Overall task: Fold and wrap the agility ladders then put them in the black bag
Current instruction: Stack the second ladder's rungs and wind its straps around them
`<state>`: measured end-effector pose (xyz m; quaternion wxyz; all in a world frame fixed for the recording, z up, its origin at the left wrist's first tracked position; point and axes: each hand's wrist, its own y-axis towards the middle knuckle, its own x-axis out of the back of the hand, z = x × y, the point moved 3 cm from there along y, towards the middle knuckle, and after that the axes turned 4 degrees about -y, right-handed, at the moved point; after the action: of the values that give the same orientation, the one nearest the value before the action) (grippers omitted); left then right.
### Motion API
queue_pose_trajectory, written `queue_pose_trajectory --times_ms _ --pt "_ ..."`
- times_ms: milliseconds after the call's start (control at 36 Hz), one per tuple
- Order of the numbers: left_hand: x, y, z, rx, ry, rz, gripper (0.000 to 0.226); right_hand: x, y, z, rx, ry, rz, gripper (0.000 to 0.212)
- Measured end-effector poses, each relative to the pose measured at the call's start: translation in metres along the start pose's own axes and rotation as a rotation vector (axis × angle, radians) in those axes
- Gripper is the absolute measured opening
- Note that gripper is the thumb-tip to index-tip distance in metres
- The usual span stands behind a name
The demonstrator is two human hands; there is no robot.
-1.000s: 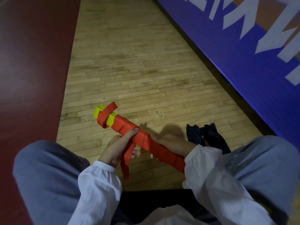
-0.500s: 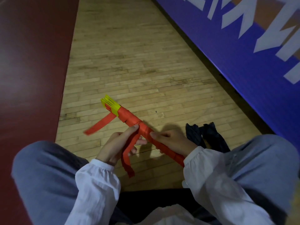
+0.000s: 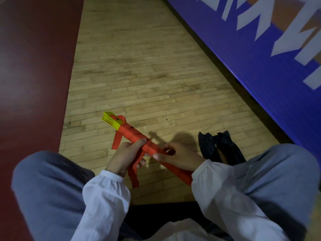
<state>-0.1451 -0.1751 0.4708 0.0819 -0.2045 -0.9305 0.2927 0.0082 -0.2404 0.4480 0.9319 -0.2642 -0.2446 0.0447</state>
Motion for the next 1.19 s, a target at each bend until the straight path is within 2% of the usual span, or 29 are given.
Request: queue_pose_trajectory --times_ms 56,139,194,306,361,472,528,667,778,944,1194 --pt "0.002 0.0 0.002 0.003 0.002 0.007 0.039 0.0 0.001 -0.002 -0.014 0.055 0.022 0.064" --pt "0.004 0.0 0.006 0.02 -0.003 0.013 0.038 0.002 0.002 -0.008 -0.084 0.121 0.023 0.082" --pt "0.005 0.001 0.009 0.026 -0.003 0.015 0.039 0.001 0.004 -0.012 -0.122 0.14 0.086 0.086" --pt "0.005 0.002 0.01 0.029 -0.011 0.011 0.038 -0.006 0.002 -0.014 -0.139 0.293 0.248 0.051" --pt "0.004 0.001 0.009 0.023 -0.02 0.022 0.037 -0.006 0.001 -0.013 -0.126 0.295 0.247 0.05" --pt "0.002 -0.001 0.004 0.014 -0.082 0.048 0.034 -0.002 0.002 -0.011 -0.101 0.213 0.172 0.056" --pt "0.003 -0.001 0.002 0.021 -0.119 0.06 0.033 -0.001 0.001 -0.011 -0.089 0.212 0.153 0.055" --pt "0.006 0.001 0.0 0.044 -0.141 0.095 0.035 0.004 0.0 -0.006 -0.05 0.217 0.08 0.068" --pt "0.009 0.001 -0.001 0.066 -0.18 0.133 0.04 0.009 -0.001 -0.001 -0.003 0.165 -0.017 0.042" --pt "0.011 0.005 -0.001 0.159 -0.263 0.18 0.052 0.008 -0.001 0.001 0.046 0.092 -0.132 0.026" --pt "0.007 0.008 0.0 0.049 -0.114 0.041 0.044 0.006 -0.006 0.008 0.083 -0.187 -0.325 0.045"
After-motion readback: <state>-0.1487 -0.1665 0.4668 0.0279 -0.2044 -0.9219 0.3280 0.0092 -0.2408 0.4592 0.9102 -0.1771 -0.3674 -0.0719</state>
